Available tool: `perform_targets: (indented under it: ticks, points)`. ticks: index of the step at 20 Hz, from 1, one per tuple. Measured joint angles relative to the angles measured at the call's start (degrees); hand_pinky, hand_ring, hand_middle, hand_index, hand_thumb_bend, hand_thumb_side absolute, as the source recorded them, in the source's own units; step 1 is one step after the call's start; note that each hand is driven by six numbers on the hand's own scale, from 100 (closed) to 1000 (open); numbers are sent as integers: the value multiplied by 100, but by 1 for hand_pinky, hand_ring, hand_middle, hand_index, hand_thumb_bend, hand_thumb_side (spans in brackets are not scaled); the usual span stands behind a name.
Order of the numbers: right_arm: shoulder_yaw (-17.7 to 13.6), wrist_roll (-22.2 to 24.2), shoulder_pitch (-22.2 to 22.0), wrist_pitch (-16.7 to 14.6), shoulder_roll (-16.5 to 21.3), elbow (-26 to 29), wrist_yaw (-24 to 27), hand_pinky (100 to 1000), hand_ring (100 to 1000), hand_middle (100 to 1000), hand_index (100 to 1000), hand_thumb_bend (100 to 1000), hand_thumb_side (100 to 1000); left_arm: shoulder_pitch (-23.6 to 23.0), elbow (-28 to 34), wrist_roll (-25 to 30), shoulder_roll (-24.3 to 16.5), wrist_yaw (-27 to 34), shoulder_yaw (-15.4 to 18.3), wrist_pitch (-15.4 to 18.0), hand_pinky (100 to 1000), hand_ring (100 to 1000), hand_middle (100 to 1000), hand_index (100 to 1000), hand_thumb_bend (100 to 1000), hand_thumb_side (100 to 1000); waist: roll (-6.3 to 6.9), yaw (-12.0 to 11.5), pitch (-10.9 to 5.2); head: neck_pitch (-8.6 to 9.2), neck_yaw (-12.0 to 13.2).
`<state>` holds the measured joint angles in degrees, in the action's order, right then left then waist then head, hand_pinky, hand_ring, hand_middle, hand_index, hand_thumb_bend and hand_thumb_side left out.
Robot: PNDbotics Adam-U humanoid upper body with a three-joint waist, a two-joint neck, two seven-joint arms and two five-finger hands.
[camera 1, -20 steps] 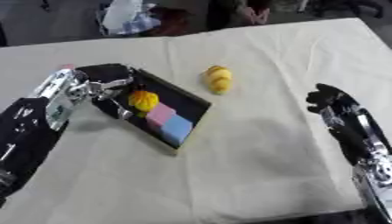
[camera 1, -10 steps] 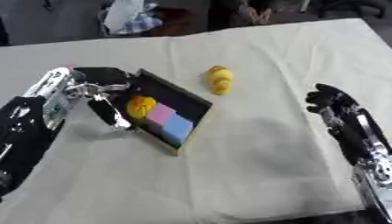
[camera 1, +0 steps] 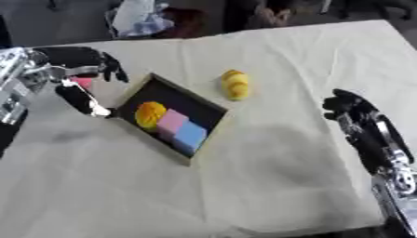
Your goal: Pick up objects on the table and place them in the box.
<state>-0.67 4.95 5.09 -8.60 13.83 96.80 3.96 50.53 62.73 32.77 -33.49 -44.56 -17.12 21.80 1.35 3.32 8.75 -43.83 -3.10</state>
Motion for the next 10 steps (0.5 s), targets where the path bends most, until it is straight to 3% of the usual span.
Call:
perform_targets:
  ticks: [6,10]
  points:
    - [0,-5,-5,-5,0,-1,0,799,810,722,855,100,483,27,-844,-549,-32,-470,832,-569,745,669,716,843,413,318,-8,-15,0,1,1]
    - [1,-5,-5,-5,0,-2,2,799,810,722,854,100,485,120,-1512,-956,6,-870,1205,-983,740,661,707,835,383,268,-24,-5,0,2,4]
